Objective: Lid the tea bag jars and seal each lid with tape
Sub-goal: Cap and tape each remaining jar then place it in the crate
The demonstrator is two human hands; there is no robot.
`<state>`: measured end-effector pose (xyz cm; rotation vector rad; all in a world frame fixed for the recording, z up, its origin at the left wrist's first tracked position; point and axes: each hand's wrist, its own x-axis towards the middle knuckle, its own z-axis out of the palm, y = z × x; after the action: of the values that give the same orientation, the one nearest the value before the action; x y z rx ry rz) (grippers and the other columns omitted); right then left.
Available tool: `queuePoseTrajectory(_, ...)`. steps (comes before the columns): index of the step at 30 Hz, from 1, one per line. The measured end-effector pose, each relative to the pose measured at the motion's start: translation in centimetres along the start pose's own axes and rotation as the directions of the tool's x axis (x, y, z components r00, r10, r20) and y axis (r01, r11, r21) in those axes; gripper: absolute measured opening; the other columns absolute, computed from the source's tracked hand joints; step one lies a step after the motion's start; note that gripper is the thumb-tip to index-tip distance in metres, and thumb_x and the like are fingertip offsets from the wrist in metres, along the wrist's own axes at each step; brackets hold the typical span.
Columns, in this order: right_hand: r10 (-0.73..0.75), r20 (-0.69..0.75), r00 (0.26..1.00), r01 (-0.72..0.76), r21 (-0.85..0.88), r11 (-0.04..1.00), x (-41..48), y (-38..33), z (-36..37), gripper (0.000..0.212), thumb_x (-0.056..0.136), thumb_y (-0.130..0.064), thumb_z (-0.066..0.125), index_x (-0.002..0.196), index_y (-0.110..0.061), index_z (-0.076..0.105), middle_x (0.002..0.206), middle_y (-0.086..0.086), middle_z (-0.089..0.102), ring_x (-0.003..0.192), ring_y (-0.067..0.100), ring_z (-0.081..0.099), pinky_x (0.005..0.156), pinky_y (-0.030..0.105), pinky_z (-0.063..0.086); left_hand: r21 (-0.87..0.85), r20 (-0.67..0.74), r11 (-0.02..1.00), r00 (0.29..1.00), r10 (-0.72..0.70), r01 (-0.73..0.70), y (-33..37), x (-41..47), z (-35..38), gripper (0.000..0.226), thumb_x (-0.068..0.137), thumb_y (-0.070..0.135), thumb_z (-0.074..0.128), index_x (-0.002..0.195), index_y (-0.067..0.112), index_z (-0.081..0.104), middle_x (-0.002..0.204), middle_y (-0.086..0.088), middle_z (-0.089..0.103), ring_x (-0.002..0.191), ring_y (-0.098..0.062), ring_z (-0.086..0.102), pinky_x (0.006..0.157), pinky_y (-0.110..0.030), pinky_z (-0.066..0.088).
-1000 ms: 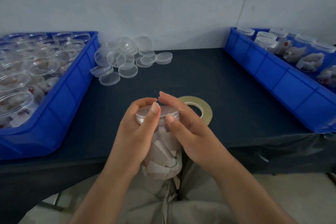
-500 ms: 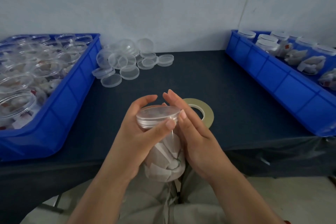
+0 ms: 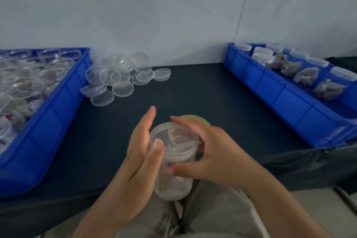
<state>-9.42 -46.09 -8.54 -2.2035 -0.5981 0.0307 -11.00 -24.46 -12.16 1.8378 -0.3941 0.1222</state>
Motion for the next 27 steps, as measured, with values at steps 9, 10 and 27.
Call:
queuePoseTrajectory(9,0.111,-0.557,0.823,-0.166,-0.05,0.985,7.6,4.1,-14.1,0.085,0.068,-0.063,0.09,0.135,-0.031,0.048,0.121,-0.024,0.056,0.101,-0.017,0.056,0.075,0.006,0.045,-0.323,-0.26,0.944,0.953,-0.158,0.068,-1.2,2.5,-2.1,0.034,0.105,0.046,0.046,0.116,0.021,0.064,0.129,0.004,0.07,0.136,-0.024,0.06,0.108,-0.044,0.048)
queuePoseTrajectory(10,0.113,-0.615,0.78,-0.193,-0.064,0.979,8.7,5.0,-16.3,0.085,0.067,-0.064,0.088,0.134,-0.031,0.049,0.122,-0.02,0.057,0.101,-0.01,0.058,0.077,0.013,0.047,-0.326,-0.248,0.94,0.95,-0.191,0.104,-1.5,2.8,-2.2,0.028,0.106,0.031,0.039,0.112,0.017,0.063,0.126,0.003,0.07,0.133,-0.027,0.061,0.103,-0.041,0.054)
queuePoseTrajectory(27,0.685,-0.609,0.4,-0.855,0.022,0.519,13.3,25.2,-32.0,0.084,0.062,-0.06,0.096,0.121,-0.012,0.058,0.122,0.014,0.062,0.106,0.033,0.062,0.08,0.042,0.054,-0.133,-0.103,0.927,0.926,-0.364,0.35,-7.7,3.6,-1.8,0.031,0.093,-0.03,0.034,0.096,-0.013,0.06,0.103,-0.007,0.08,0.084,-0.016,0.08,0.067,-0.026,0.064)
